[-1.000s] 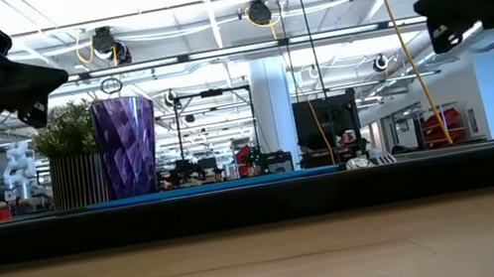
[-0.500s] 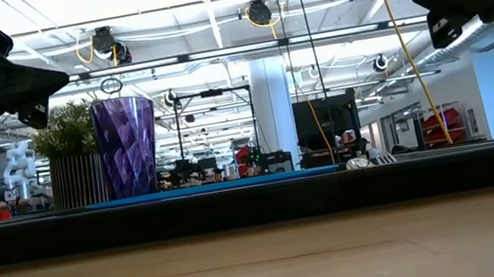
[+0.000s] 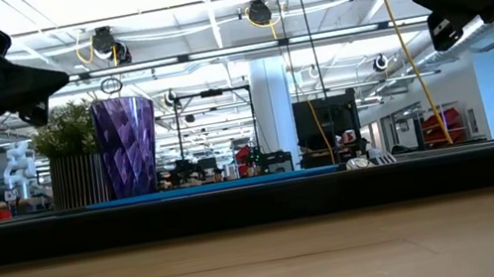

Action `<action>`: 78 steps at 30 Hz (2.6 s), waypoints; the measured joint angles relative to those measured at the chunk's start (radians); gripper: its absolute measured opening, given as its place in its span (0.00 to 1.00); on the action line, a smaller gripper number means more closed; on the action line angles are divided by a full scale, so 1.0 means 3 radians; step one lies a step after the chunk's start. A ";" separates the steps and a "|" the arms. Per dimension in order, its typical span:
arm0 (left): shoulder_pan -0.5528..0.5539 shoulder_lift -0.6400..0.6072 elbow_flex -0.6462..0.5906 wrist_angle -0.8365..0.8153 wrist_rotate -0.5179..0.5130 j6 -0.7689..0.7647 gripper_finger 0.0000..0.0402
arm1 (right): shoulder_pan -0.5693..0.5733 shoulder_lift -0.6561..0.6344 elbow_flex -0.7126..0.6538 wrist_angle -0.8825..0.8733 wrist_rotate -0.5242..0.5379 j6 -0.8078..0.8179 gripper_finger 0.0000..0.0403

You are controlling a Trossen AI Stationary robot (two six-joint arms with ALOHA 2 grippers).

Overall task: Pick and place plate/cup/fork/spoon on tray
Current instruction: Return to Home Position

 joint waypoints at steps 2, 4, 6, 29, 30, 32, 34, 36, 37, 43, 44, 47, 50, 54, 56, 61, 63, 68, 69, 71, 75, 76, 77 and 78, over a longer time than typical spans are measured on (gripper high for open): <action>0.0000 0.0000 0.0000 0.0000 0.0000 0.0072 0.04 | 0.0000 0.0000 0.0000 0.0000 0.0000 0.0000 0.00; 0.0000 0.0000 0.0000 -0.0001 0.0001 0.0163 0.04 | 0.0000 0.0000 -0.0001 0.0001 0.0000 0.0000 0.00; 0.0000 0.0000 0.0000 -0.0003 0.0001 0.0288 0.04 | 0.0000 0.0000 -0.0001 0.0000 0.0000 -0.0001 0.00; 0.0000 0.0000 0.0000 0.0004 0.0001 0.0360 0.04 | 0.0000 0.0000 -0.0001 0.0003 0.0000 -0.0001 0.00; 0.0000 0.0000 0.0000 0.0004 0.0001 0.0358 0.04 | 0.0000 0.0000 -0.0001 0.0003 0.0000 -0.0001 0.00; 0.0000 0.0000 0.0000 0.0005 0.0001 0.0358 0.04 | 0.0000 0.0000 -0.0001 0.0003 0.0000 -0.0001 0.00; 0.0000 0.0000 0.0000 0.0005 0.0001 0.0356 0.04 | 0.0000 0.0000 -0.0001 0.0003 0.0000 -0.0001 0.00; 0.0000 0.0000 0.0000 0.0005 0.0001 0.0355 0.04 | 0.0000 0.0000 -0.0001 0.0003 0.0000 -0.0001 0.00; 0.0000 0.0000 0.0000 0.0006 0.0001 0.0352 0.04 | 0.0000 0.0000 -0.0001 0.0003 0.0000 -0.0001 0.00; 0.0000 0.0000 0.0000 0.0006 0.0001 0.0352 0.04 | 0.0000 0.0000 -0.0001 0.0003 0.0000 -0.0001 0.00; 0.0000 0.0000 0.0000 0.0006 0.0001 0.0352 0.04 | 0.0000 0.0000 -0.0001 0.0003 0.0000 -0.0001 0.00; 0.0000 0.0000 0.0000 0.0007 0.0001 0.0352 0.04 | 0.0000 0.0000 -0.0001 0.0003 0.0000 -0.0001 0.00; 0.0000 0.0000 0.0000 0.0008 0.0001 0.0352 0.04 | 0.0000 0.0000 -0.0001 0.0003 0.0000 -0.0001 0.00; 0.0000 0.0000 0.0000 0.0008 0.0001 0.0353 0.04 | 0.0000 0.0000 -0.0001 0.0003 0.0000 -0.0001 0.00; 0.0000 0.0000 0.0000 0.0008 0.0001 0.0353 0.04 | 0.0000 0.0000 -0.0001 0.0003 0.0000 -0.0001 0.00; 0.0000 0.0000 0.0000 0.0009 0.0001 0.0353 0.04 | 0.0000 0.0000 -0.0001 0.0003 0.0000 -0.0001 0.00; -0.0001 0.0000 0.0000 0.0009 0.0001 0.0353 0.04 | 0.0001 0.0001 -0.0001 0.0003 0.0000 -0.0001 0.00; 0.0000 0.0000 0.0000 0.0009 0.0001 0.0353 0.04 | 0.0000 0.0001 -0.0001 0.0003 0.0000 -0.0002 0.00; 0.0000 0.0000 0.0000 0.0009 0.0001 0.0353 0.04 | 0.0000 0.0000 -0.0001 0.0003 0.0000 -0.0003 0.00; -0.0001 0.0000 0.0000 0.0009 0.0001 0.0353 0.04 | 0.0000 0.0000 -0.0001 0.0003 0.0000 -0.0001 0.00; 0.0000 0.0000 0.0000 0.0009 0.0001 0.0354 0.04 | 0.0001 0.0001 -0.0001 0.0003 0.0000 -0.0001 0.00; -0.0001 0.0000 0.0000 0.0009 0.0001 0.0354 0.04 | 0.0000 0.0001 -0.0001 0.0003 -0.0001 -0.0001 0.00; 0.0000 0.0000 0.0000 0.0009 0.0001 0.0354 0.04 | 0.0001 0.0001 -0.0001 0.0003 0.0000 -0.0001 0.00; 0.0000 0.0000 0.0000 0.0009 0.0001 0.0354 0.04 | 0.0001 0.0001 -0.0001 0.0003 0.0000 -0.0001 0.00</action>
